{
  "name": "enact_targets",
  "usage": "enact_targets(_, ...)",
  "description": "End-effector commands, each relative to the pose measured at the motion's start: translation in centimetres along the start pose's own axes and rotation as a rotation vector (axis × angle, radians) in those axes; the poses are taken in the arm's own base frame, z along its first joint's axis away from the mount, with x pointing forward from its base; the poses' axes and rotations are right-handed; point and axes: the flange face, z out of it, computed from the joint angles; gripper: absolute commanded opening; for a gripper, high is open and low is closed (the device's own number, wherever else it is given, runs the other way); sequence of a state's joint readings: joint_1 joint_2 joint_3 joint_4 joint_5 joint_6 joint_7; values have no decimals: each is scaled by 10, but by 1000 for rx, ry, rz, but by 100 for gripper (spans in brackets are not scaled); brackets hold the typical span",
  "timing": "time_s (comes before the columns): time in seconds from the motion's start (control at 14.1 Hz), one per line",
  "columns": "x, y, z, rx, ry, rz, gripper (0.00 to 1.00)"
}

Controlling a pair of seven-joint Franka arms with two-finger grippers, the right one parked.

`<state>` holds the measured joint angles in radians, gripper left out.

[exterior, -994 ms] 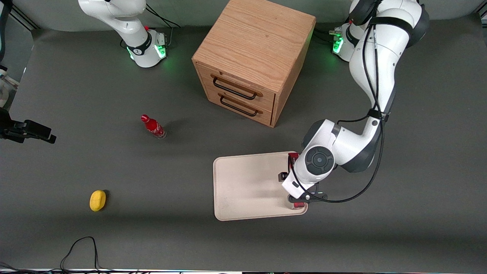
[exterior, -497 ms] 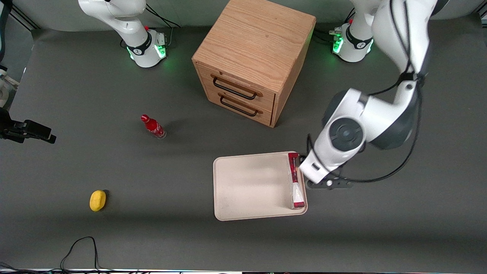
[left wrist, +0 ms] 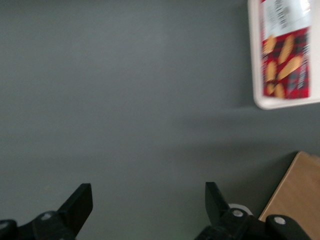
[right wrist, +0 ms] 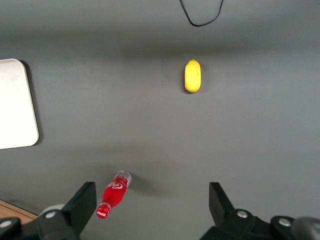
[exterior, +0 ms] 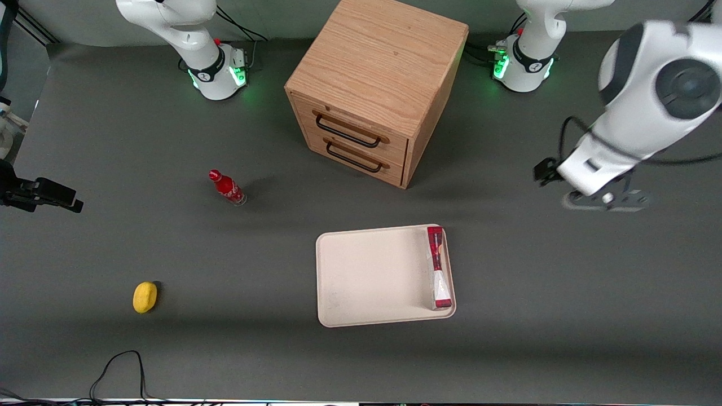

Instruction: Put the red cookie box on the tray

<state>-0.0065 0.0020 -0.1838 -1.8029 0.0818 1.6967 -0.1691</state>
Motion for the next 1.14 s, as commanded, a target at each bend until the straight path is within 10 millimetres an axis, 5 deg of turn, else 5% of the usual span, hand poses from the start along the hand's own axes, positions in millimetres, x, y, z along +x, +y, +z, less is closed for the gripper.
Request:
enact_targets(0.0,-27,-42,-12,-12,-21,-49,100)
enact_targets(0.43,-19,-124,-33,-46,10,-49,100)
enact_targets(0.85,-7,-147,-44,-69,36,-113,100)
enact_targets(1.06,-3,-130,-52,-81,47,-87,100)
